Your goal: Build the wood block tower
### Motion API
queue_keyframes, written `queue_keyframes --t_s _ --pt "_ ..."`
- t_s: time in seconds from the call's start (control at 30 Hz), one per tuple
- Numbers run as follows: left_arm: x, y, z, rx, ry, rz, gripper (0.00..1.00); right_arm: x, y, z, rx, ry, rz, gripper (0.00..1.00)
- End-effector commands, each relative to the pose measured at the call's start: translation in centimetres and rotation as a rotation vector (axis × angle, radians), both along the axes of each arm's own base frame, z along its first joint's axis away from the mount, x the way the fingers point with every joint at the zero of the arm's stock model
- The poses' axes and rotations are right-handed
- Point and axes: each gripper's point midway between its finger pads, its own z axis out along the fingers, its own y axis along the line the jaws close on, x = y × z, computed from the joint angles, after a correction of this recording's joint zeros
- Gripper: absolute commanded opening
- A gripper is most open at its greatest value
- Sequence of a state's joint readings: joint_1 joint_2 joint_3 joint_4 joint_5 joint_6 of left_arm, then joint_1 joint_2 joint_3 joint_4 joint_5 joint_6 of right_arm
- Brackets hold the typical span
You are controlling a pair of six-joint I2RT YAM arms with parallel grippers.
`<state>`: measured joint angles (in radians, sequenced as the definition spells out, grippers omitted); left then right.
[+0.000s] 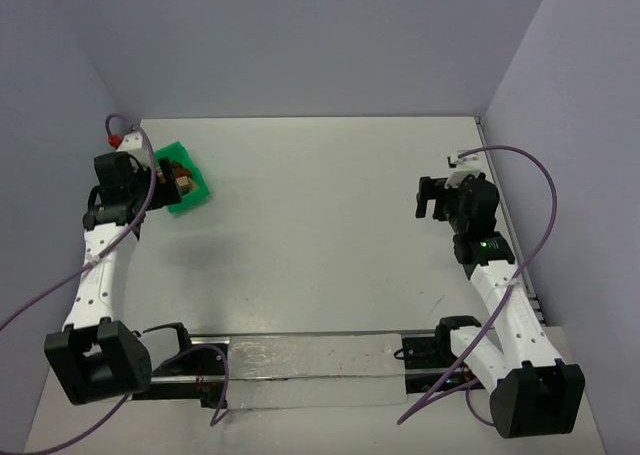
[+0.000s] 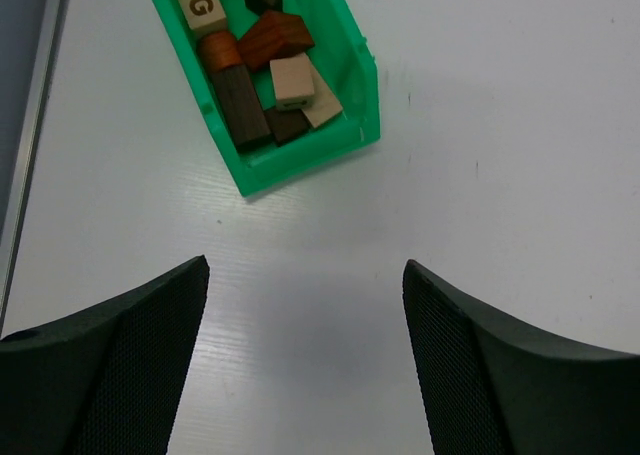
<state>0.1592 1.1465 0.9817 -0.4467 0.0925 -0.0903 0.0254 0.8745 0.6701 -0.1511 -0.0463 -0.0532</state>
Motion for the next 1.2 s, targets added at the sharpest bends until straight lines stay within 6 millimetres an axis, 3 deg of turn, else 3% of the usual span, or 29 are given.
queue_keyframes --t_s 0.0,0.13,0.37,0.77,1.17 --pt "1.9 1.4 1.2 -0.042 0.029 0.115 0.81 0.8 -0.1 2.4 -0.005 -0.049 0.001 1.00" --pt "3.3 2.8 0.6 -0.088 0.075 0.227 0.75 0.8 -0.2 2.3 -0.009 -0.043 0.000 1.00" --pt "5.4 5.7 -3.4 -0.150 0.246 0.402 0.63 0.9 -0.2 2.2 -0.006 -0.041 -0.003 1.00" --pt "7.6 8.5 -9.6 -0.153 0.391 0.520 0.59 1.0 -0.4 2.1 -0.007 -0.034 -0.014 1.00" --pt "9.5 10.0 -11.7 -0.118 0.404 0.543 0.52 1.2 -0.4 1.8 -0.007 -0.023 -0.014 1.00"
